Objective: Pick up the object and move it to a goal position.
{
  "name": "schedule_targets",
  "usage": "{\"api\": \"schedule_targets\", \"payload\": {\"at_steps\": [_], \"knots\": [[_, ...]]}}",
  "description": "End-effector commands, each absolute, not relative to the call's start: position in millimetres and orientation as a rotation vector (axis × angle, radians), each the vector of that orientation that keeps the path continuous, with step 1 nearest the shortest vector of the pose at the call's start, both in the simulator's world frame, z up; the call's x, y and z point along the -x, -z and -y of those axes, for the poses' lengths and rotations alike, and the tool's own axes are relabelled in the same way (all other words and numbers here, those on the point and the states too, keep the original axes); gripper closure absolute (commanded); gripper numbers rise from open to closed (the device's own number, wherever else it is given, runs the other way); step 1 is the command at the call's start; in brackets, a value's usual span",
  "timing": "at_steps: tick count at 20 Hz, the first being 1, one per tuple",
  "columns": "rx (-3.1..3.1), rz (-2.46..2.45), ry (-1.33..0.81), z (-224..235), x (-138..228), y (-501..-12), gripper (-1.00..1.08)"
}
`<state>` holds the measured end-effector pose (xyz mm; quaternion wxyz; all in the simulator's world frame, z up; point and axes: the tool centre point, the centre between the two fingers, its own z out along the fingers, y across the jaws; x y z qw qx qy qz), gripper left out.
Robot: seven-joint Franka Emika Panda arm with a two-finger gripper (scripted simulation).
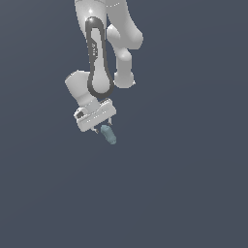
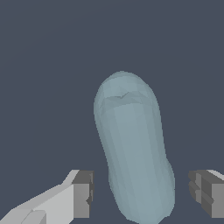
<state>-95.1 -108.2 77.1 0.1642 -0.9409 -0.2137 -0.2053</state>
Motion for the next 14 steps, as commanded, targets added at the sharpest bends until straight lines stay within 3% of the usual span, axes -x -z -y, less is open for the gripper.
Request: {"api": "schedule_targets", "payload": {"at_steps": [1,8,9,14], "knots": [[2.683,0.607,0.583,104.9,93.4,-69.4,-0.60],[2.683,0.607,0.583,102.7,90.8,-62.9,-0.60],[2.683,0.607,0.583,102.7,90.8,-62.9,1.08],[2.683,0.607,0.583,102.7,90.8,-62.9,1.08]]}}
